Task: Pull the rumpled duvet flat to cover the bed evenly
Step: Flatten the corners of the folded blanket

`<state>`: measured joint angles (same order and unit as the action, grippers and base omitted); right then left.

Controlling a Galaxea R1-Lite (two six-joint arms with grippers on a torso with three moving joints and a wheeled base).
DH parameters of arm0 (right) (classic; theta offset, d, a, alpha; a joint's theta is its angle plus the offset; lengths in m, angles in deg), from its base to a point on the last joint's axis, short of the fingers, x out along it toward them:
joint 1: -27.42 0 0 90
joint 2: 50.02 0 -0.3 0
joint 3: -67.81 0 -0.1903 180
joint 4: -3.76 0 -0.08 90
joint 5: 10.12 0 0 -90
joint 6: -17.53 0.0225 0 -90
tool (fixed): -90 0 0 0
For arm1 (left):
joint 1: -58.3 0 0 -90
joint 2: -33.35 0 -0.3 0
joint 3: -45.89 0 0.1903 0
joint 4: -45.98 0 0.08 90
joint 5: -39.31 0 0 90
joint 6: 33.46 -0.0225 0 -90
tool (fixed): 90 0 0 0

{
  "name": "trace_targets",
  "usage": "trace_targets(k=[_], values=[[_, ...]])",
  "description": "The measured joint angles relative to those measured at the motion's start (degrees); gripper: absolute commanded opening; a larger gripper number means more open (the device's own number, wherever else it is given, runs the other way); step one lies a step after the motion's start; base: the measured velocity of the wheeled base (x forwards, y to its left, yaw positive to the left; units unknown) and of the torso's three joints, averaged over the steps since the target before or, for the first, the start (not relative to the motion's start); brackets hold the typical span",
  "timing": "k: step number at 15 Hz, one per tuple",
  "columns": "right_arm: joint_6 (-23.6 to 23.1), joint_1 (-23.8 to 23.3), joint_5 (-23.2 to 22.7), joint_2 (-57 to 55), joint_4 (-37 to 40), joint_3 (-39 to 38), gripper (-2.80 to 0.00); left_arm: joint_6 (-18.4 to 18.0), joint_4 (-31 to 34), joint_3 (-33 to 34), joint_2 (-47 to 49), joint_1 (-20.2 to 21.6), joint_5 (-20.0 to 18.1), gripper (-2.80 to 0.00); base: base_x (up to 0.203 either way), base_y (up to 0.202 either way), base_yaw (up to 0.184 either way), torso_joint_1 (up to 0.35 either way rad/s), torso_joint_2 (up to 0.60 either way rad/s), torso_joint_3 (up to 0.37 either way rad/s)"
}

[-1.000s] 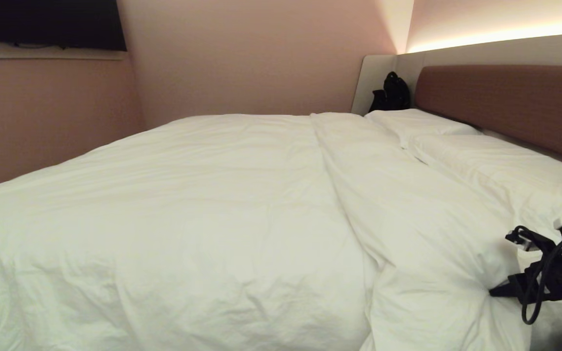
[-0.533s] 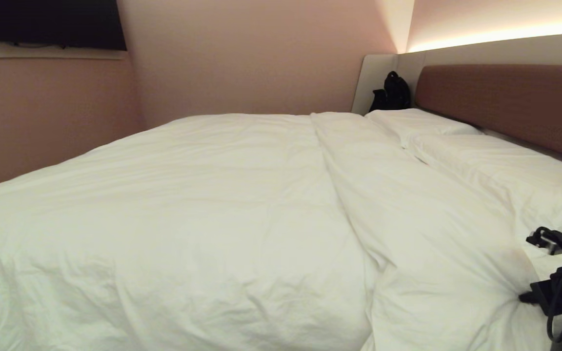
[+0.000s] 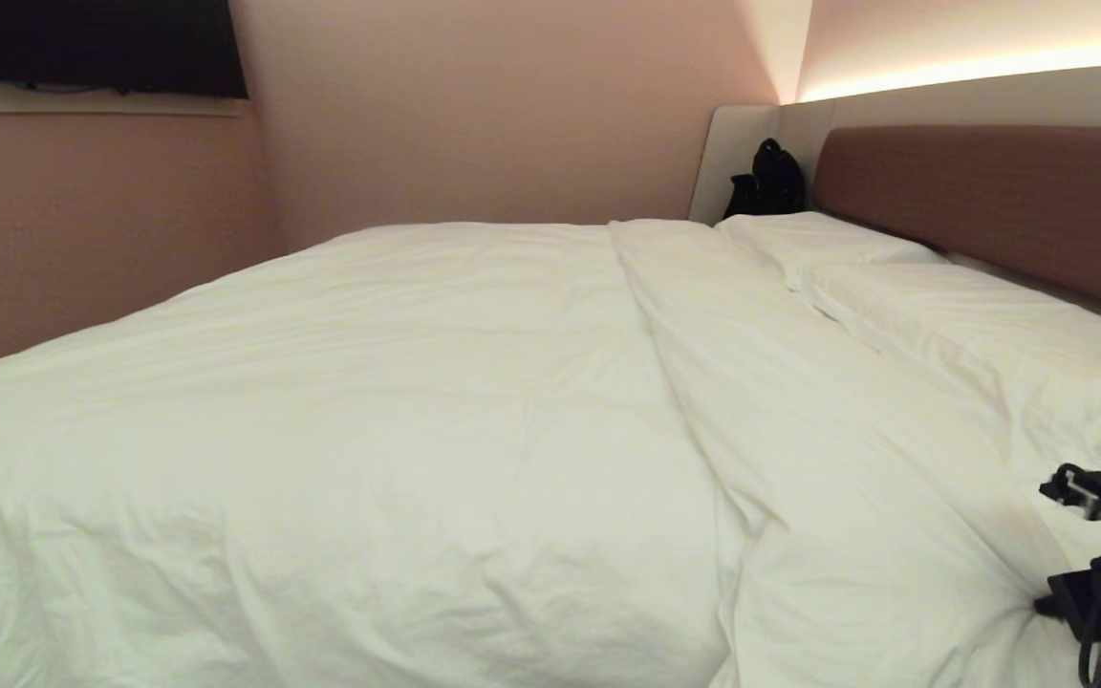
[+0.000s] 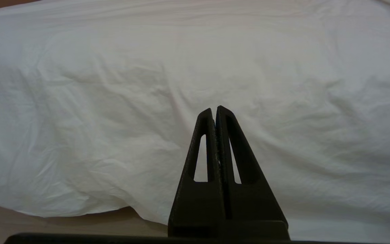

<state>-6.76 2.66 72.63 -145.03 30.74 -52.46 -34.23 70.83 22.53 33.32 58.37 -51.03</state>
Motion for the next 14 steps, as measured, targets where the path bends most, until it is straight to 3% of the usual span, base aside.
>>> trace_targets(k=[2,3,14], values=[[0.09,0.25,-0.17,-0.16,0.15,-0.29,-2.80,0.00,-0.01,0.00,0.01,0.00,-0.02,-2.80,0.000,0.000,0.000,0.000,0.00,0.000],[0.02,0.28,-0.15,-0.25,0.17,-0.36,0.00,-0.01,-0.01,0.00,0.01,0.00,-0.02,-2.80,0.000,0.000,0.000,0.000,0.00,0.000],[0.16,0.42,-2.58,2.93,0.87,-0.55,0.00,-0.02,0.00,0.00,0.00,0.00,0.01,-2.80,0.000,0.000,0.000,0.000,0.00,0.000]])
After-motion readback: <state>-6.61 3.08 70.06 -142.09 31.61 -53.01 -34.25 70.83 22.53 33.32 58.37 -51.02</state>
